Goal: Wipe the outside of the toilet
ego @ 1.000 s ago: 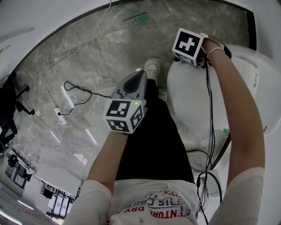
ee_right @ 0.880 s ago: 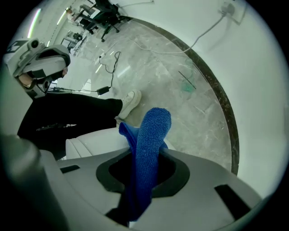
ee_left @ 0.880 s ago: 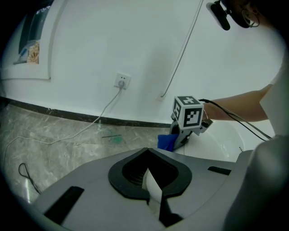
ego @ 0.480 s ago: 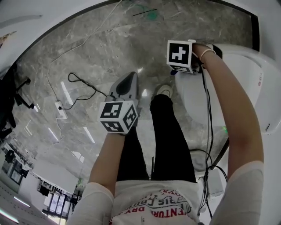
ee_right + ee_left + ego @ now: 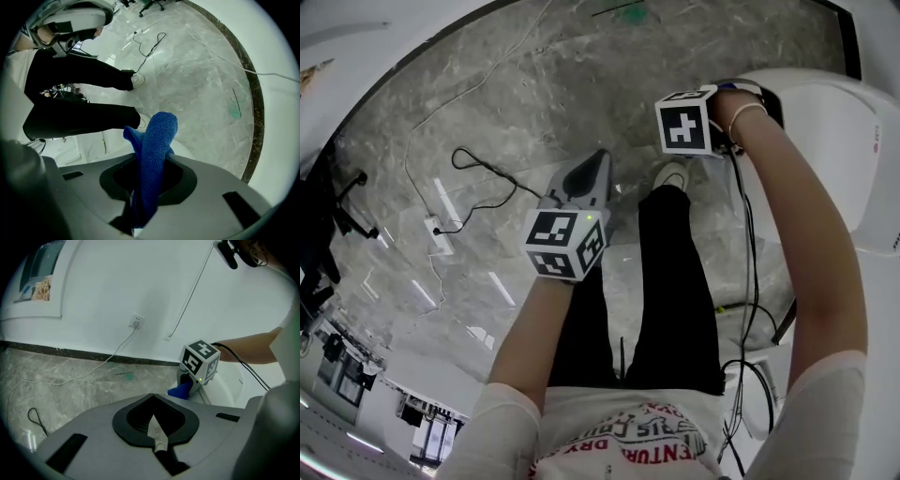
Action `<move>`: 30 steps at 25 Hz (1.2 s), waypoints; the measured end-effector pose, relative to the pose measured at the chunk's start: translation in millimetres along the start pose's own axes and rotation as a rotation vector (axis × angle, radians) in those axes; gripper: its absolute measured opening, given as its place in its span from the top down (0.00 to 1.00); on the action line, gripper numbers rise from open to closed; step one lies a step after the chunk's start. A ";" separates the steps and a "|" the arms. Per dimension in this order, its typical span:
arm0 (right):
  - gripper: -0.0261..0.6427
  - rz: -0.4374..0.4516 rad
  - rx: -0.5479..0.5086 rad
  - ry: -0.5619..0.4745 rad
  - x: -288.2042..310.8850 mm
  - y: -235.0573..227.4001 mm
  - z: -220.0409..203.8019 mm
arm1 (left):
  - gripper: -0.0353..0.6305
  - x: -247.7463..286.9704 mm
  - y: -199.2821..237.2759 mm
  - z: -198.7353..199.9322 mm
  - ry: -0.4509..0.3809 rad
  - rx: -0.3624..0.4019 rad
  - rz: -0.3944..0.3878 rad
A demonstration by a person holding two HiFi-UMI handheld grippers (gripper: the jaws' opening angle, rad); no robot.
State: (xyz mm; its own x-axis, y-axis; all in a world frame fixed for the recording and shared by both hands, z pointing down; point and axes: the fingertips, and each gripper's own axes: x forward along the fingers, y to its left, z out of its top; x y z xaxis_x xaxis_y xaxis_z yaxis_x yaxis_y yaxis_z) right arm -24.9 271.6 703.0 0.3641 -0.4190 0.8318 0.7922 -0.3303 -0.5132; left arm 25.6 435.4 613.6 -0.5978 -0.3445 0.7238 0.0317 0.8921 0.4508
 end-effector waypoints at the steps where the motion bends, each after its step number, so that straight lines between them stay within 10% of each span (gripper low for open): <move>1: 0.85 0.012 -0.003 -0.004 3.0 5.7 7.3 | 0.94 -4.7 6.1 -4.6 0.004 0.005 0.001; 7: 0.85 -0.009 0.176 -0.116 0.6 28.6 41.7 | 0.94 -44.2 33.6 -24.7 0.022 0.033 0.010; 14: 0.85 -0.252 0.582 -0.585 -80.6 44.1 50.6 | 0.94 -86.5 15.3 4.7 0.033 0.124 -0.041; 19: 0.85 -0.355 0.923 -0.913 -135.2 84.1 -14.1 | 0.94 -86.9 -70.2 64.4 0.024 0.270 -0.147; 30: 0.85 -0.383 1.441 -1.251 -129.0 194.3 -218.3 | 0.94 -26.7 -323.7 97.5 0.098 0.530 -0.370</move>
State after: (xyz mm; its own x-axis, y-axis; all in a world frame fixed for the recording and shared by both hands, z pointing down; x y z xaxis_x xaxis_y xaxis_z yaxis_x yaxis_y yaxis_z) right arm -24.9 76.8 449.8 -0.3257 0.4524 0.8302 0.4082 0.8593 -0.3081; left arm -46.9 184.3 397.4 -0.4168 -0.6589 0.6262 -0.5763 0.7243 0.3785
